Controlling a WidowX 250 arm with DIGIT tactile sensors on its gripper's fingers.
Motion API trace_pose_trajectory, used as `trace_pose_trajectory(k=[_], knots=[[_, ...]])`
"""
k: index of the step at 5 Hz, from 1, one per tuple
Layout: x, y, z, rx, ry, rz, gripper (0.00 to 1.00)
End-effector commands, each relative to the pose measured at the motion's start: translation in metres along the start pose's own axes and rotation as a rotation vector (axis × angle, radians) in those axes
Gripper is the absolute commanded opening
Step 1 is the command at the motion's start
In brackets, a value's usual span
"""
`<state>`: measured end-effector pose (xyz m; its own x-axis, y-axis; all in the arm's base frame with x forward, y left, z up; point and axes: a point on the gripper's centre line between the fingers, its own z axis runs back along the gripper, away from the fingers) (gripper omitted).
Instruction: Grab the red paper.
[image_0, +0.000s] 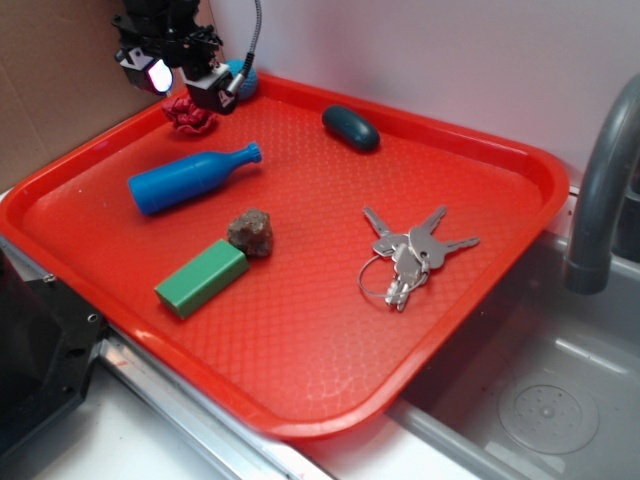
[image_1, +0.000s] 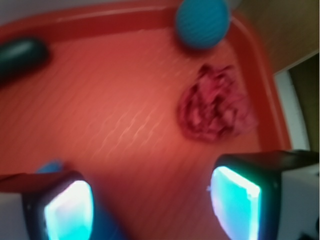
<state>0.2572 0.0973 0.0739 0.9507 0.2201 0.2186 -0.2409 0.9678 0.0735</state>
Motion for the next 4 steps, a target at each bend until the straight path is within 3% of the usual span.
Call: trace_pose_trajectory(k=[1,2,3,4], knots=[[0.027,0.035,0.015,0.099,-0.134,0.012,1.0],[0.022,0.041,0.005,0.241,-0.156,-0.071,1.0],[0.024,0.05,-0.015,0.148,-0.15,-0.079,1.0],[0.025,0.05,-0.04,0.117,-0.13,-0.095,1.0]])
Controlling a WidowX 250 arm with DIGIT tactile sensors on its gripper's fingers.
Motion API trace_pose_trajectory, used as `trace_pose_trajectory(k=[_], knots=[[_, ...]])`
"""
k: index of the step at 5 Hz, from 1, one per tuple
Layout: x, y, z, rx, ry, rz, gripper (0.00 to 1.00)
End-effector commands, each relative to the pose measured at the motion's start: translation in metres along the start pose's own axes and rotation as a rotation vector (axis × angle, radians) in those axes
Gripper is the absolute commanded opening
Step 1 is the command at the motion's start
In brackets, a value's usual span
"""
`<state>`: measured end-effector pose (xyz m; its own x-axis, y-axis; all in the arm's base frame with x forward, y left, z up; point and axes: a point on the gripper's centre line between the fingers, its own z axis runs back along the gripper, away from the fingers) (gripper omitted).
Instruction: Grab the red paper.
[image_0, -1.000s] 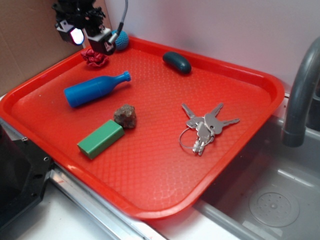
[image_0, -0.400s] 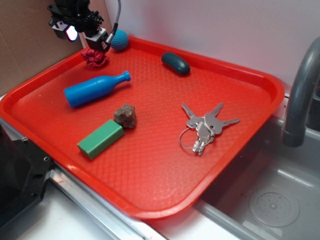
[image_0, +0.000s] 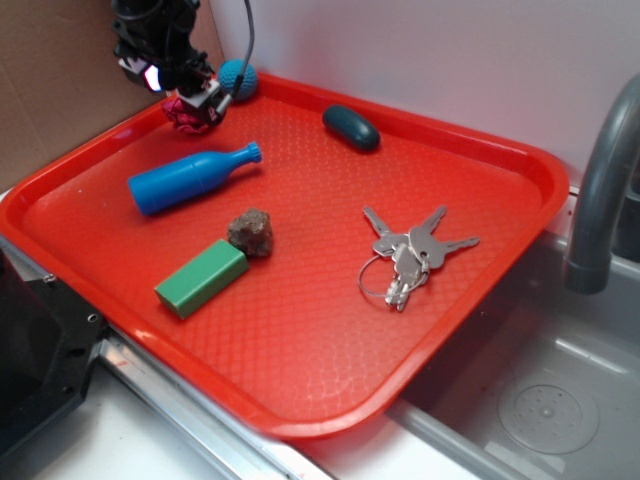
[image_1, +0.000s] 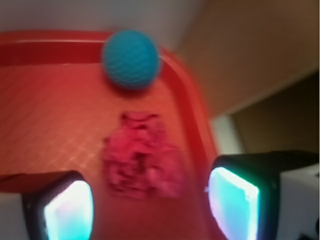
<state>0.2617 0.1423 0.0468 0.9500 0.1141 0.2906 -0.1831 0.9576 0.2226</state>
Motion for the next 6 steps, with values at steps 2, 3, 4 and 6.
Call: trace_pose_trajectory(k=[2,3,4,6], knots=[[0.009,0.013,-0.018,0.002,-0.088,0.022,0.0],[0.005,0.013,-0.016,-0.008,-0.097,0.018,0.0],[0.001,0.009,-0.005,-0.019,-0.089,-0.003,0.0],[0.0,-0.016,0.07,-0.074,-0.053,0.067,0.0]])
